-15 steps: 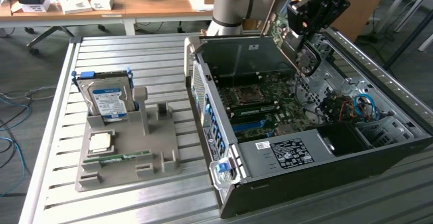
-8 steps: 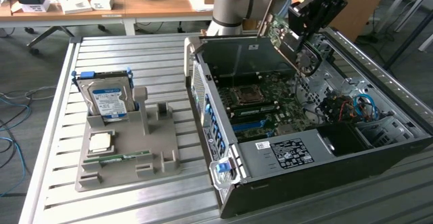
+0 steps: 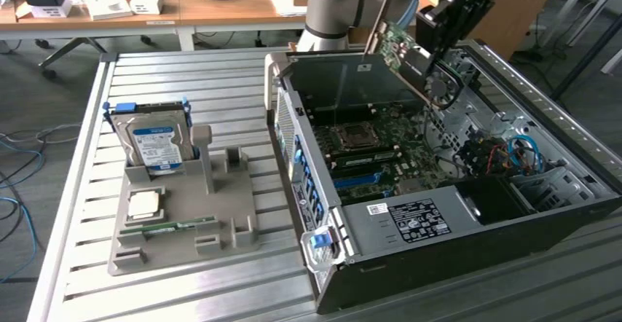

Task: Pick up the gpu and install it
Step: 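Insert the gpu into the slot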

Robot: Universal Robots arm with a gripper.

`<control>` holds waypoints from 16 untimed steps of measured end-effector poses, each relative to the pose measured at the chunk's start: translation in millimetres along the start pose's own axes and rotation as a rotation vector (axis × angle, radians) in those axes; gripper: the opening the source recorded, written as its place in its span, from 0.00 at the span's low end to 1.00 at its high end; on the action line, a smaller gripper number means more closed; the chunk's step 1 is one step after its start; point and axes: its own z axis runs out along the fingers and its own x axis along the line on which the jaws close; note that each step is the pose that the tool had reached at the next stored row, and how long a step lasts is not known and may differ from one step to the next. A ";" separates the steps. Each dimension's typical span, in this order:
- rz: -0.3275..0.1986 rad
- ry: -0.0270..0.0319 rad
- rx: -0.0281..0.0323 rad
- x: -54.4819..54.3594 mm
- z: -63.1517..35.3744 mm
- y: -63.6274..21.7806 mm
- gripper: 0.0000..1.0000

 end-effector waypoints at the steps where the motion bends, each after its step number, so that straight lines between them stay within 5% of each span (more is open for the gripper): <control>1: -0.011 0.0014 -0.0002 0.0 0.1 0.0 0.26; 16: -0.215 0.0284 0.0004 0.1 1.3 -0.1 0.26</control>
